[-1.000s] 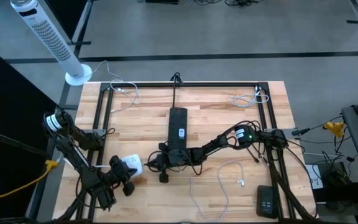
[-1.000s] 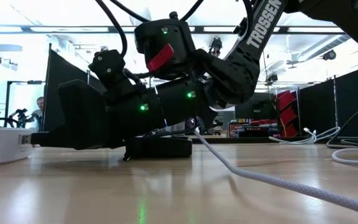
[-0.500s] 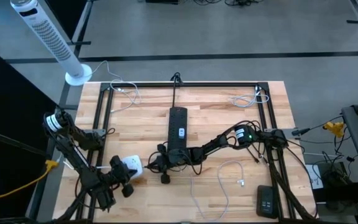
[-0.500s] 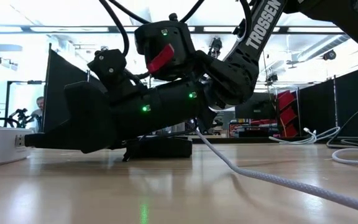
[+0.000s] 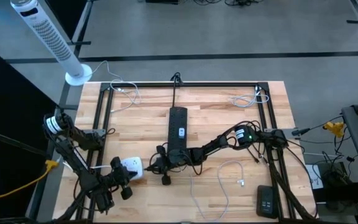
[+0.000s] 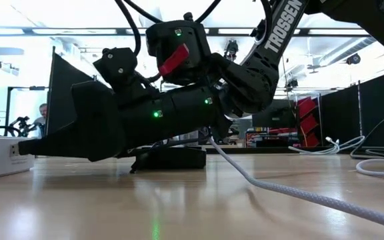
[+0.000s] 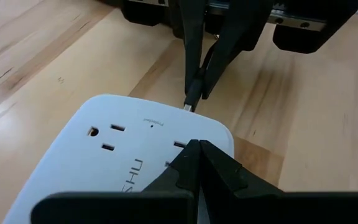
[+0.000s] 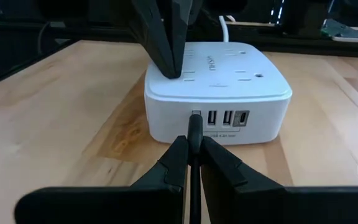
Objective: Insert USB
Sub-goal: Insert the left black charger cable into the white outlet extension
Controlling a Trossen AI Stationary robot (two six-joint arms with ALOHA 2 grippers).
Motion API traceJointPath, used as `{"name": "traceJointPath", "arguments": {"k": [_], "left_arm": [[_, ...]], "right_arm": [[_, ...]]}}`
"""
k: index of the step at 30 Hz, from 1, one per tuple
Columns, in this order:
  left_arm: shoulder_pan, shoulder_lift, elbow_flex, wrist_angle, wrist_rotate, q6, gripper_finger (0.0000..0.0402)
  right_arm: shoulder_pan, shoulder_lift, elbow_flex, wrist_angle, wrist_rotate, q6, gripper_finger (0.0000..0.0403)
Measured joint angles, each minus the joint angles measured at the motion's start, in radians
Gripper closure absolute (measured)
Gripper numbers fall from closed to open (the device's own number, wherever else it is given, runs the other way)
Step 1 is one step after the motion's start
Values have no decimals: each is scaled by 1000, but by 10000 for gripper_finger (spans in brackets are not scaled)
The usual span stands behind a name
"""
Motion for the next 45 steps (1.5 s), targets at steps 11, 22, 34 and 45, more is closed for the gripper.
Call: {"name": "traceJointPath", "arguments": {"k": [11, 22, 34, 45], "left_arm": [[-4, 1, -1, 3, -9, 25, 402], [-4, 1, -1, 16, -16, 37, 402], [-8, 2, 24, -3, 1, 77, 402], [1, 2, 129, -106, 24, 51, 401]], "right_arm": [[1, 13, 1, 11, 13, 11, 386], [2, 45, 26, 6, 11, -10, 386], [19, -7, 26, -104, 47, -98, 386], [117, -63, 27, -142, 383, -429, 386]]}}
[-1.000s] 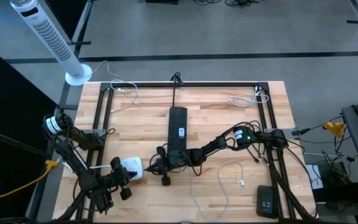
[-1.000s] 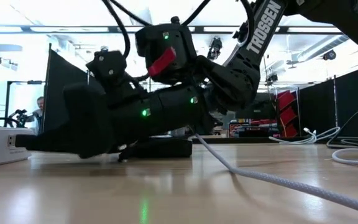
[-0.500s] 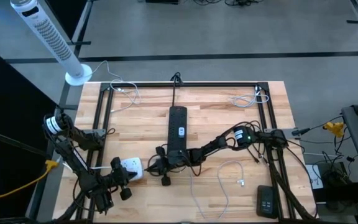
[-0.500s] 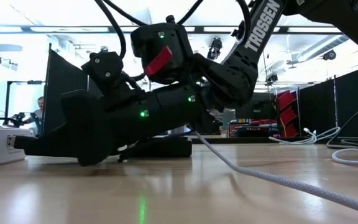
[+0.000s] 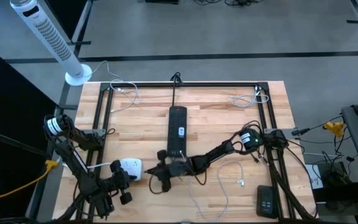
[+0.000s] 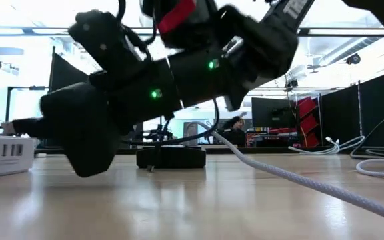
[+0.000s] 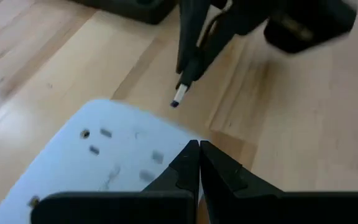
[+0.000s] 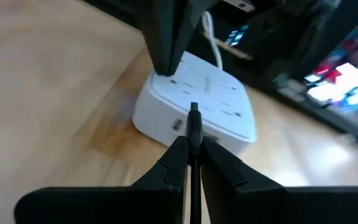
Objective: Insert USB
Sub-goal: Insert the left black charger cable into the white outlet extension
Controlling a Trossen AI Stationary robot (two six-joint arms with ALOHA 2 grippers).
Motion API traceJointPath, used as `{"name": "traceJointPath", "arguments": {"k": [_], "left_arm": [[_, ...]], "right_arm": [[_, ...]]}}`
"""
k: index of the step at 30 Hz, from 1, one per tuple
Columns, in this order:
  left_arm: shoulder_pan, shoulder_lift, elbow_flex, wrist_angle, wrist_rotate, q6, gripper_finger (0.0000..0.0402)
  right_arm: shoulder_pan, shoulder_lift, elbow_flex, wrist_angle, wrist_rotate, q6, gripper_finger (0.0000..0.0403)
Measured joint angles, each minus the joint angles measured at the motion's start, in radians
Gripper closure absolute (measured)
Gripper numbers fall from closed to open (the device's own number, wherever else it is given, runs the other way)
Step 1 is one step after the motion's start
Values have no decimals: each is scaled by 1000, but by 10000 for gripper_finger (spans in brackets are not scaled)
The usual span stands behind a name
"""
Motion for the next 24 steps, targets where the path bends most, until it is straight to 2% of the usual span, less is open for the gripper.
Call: {"name": "traceJointPath", "arguments": {"k": [5, 7, 9, 14, 21, 24], "left_arm": [[16, 0, 1, 3, -33, -67, 386], [16, -2, 1, 11, -85, -85, 371], [16, -8, 2, 18, -137, -115, 350], [18, -28, 0, 18, -149, -237, 283], [18, -62, -19, 190, -127, -178, 186], [20, -66, -40, 297, -131, -132, 158]], "right_arm": [[59, -1, 1, 46, 127, -265, 386], [79, -1, 1, 74, 161, -375, 386], [94, -1, 1, 101, 189, -472, 386], [104, -1, 2, 149, 214, -668, 386], [113, -1, 12, 149, 237, -882, 386], [125, -1, 12, 158, 252, -897, 386]]}}
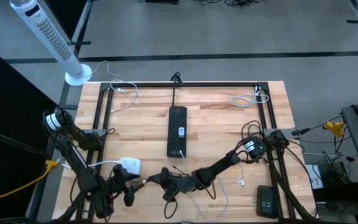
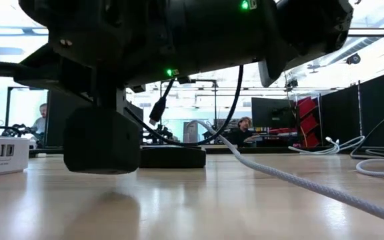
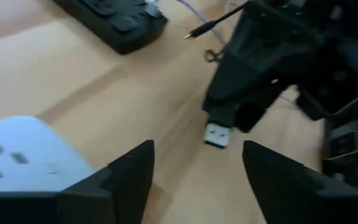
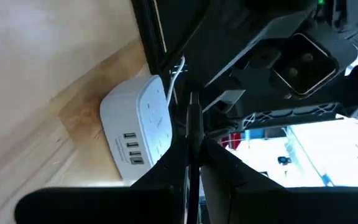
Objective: Insert USB
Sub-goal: Insert the left black charger cable into the white outlet extension
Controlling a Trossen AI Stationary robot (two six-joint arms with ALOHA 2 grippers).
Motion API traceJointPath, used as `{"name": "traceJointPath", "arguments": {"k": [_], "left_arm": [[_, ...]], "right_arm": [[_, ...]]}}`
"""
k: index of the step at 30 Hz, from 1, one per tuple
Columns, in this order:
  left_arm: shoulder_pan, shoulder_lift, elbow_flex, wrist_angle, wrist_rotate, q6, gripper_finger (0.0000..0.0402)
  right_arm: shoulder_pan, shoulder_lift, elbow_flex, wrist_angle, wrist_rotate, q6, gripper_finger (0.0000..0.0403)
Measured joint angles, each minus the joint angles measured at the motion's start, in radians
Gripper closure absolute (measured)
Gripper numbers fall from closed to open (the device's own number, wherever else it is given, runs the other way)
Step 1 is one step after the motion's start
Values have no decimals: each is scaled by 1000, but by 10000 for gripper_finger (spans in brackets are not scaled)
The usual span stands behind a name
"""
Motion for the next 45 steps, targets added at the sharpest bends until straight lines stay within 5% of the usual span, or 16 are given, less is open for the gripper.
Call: {"name": "traceJointPath", "arguments": {"k": [23, 27, 35, 45], "left_arm": [[84, -3, -35, 209, -36, 77, 145], [98, -3, -35, 209, -34, 77, 187], [98, -3, -37, 196, -27, 80, 353], [98, -3, -38, 188, -33, 109, 358]], "right_arm": [[3, 6, 0, 34, 45, -16, 386], [-9, 6, 0, 28, 60, 15, 386], [-23, 6, 0, -15, 83, 69, 386], [-25, 6, 0, -40, 80, 111, 386]]}}
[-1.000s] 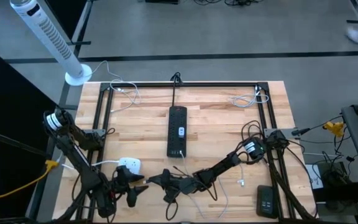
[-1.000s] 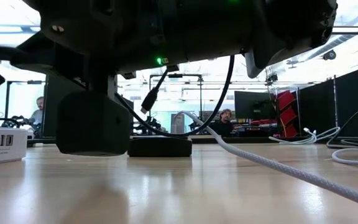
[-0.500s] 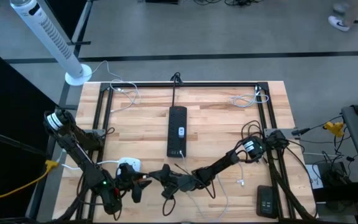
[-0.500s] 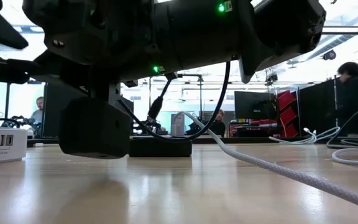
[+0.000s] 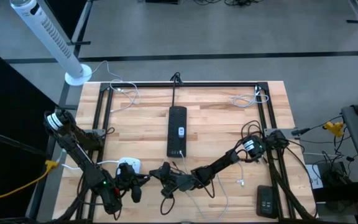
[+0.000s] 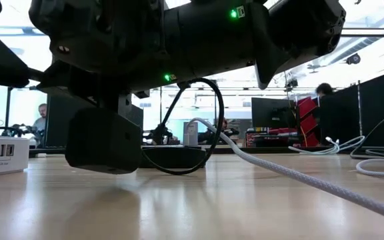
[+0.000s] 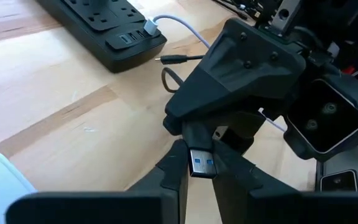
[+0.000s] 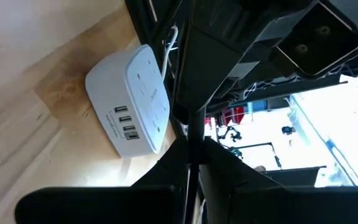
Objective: Insert USB
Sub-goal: Insert the left black charger cable into the white outlet extension
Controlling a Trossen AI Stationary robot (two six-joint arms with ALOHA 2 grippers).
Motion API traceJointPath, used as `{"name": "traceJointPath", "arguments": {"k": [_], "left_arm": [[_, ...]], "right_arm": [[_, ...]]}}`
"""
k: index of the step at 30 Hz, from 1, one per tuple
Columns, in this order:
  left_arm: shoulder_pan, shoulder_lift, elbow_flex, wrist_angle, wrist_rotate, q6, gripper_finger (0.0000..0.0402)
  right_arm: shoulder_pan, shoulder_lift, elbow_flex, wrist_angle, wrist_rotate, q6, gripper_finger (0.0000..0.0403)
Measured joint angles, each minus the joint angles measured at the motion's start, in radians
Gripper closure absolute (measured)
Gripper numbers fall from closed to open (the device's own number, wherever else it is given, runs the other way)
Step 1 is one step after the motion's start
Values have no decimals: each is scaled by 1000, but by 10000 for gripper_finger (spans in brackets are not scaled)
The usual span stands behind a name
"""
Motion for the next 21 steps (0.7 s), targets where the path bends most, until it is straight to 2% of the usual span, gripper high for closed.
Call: {"name": "traceJointPath", "arguments": {"k": [7, 16, 18, 21], "left_arm": [[0, -1, 0, -2, -38, -19, 354], [3, -5, 4, -1, -112, -75, 221], [8, -5, 4, -2, -121, -79, 213], [13, -5, 3, -4, -98, -78, 227]], "right_arm": [[-1, -1, 0, -2, 1, 14, 386], [-2, 1, -1, -21, -8, 10, 387], [-2, 1, -1, -21, -8, 10, 387], [-4, 1, -1, -22, -3, 12, 387]]}}
